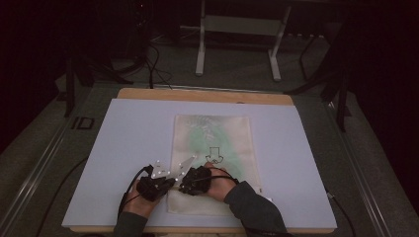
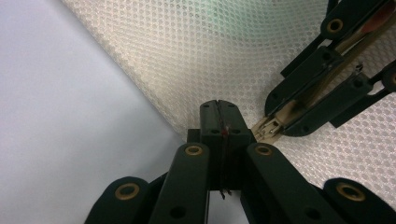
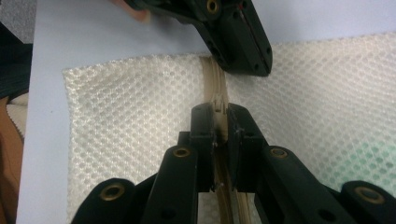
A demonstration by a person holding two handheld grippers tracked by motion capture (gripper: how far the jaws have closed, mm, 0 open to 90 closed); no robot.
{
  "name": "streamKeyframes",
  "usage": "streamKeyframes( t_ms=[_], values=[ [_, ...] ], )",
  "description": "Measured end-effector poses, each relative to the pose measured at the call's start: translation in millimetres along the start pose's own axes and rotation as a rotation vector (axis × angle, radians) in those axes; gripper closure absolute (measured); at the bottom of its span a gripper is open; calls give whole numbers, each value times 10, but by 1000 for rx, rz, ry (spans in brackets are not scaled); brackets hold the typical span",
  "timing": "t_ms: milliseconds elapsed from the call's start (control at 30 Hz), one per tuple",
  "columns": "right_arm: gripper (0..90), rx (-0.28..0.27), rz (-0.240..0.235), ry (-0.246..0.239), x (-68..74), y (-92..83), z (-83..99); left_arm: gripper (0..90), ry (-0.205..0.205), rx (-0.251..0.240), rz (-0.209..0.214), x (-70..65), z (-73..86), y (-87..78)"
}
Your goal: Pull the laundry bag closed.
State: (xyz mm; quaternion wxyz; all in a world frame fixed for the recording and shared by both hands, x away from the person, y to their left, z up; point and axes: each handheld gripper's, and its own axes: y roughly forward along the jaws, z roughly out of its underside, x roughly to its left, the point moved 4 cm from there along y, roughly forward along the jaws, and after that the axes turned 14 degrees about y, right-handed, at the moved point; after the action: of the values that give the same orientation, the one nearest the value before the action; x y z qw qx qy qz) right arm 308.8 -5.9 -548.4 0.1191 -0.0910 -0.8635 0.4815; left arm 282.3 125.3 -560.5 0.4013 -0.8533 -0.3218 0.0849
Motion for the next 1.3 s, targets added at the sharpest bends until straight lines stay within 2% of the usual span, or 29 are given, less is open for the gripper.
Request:
streamKeyframes(
  t_ms=[300,633,1300],
  values=[
    [825,4,5,-5,-2,-19,26,894,10,1,-7,-6,2,-2],
    [825,6,6,10,-11,-54,75,894,4,0,-3,-3,-2,0],
    [825,5,10,-1,-19,-70,99,894,4,4,1,0,-5,0]
  ],
)
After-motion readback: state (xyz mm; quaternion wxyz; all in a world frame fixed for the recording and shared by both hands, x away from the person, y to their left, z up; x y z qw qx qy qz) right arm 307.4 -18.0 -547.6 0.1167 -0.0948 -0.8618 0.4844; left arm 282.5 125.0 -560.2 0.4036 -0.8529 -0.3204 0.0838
